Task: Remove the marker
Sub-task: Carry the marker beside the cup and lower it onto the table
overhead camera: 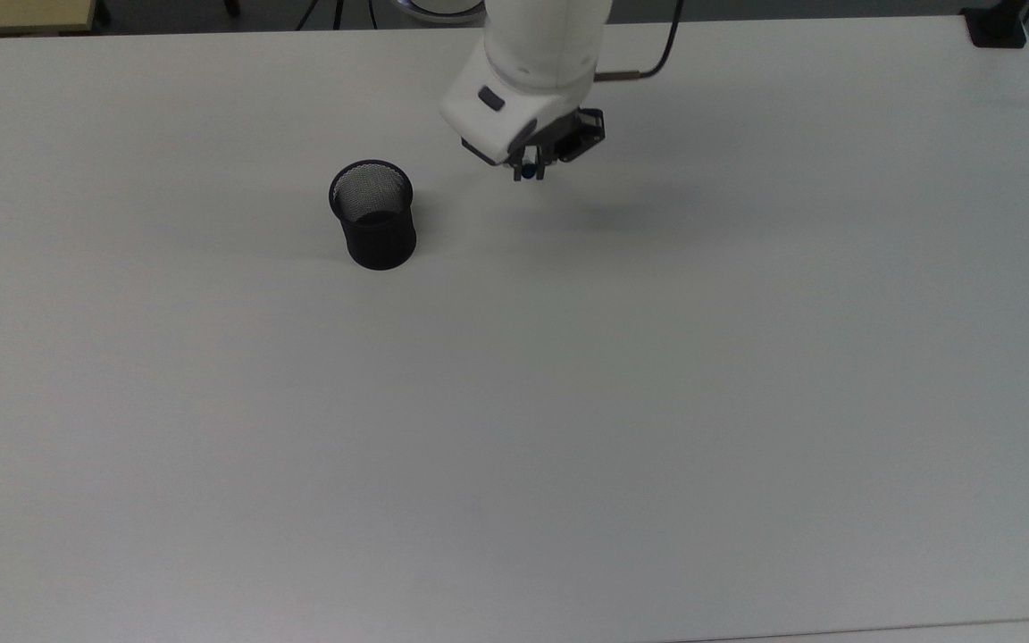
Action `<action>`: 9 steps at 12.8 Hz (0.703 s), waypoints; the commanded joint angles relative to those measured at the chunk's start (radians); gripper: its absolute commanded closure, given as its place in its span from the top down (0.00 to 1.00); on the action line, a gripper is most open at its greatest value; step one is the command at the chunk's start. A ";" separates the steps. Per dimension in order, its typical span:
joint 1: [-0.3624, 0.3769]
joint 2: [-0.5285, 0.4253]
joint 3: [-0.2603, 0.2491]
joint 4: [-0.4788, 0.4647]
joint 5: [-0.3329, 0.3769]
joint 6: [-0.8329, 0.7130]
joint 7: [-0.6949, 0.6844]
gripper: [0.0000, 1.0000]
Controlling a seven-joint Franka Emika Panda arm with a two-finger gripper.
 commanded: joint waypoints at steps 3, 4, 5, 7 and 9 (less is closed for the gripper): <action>0.054 0.093 -0.013 -0.015 0.015 0.130 0.086 0.18; 0.054 0.096 -0.013 -0.015 0.015 0.141 0.087 0.35; 0.054 0.096 -0.013 -0.015 0.013 0.144 0.090 0.65; 0.056 0.095 -0.013 -0.010 -0.002 0.144 0.096 1.00; 0.051 0.064 -0.016 -0.004 -0.039 0.136 0.096 1.00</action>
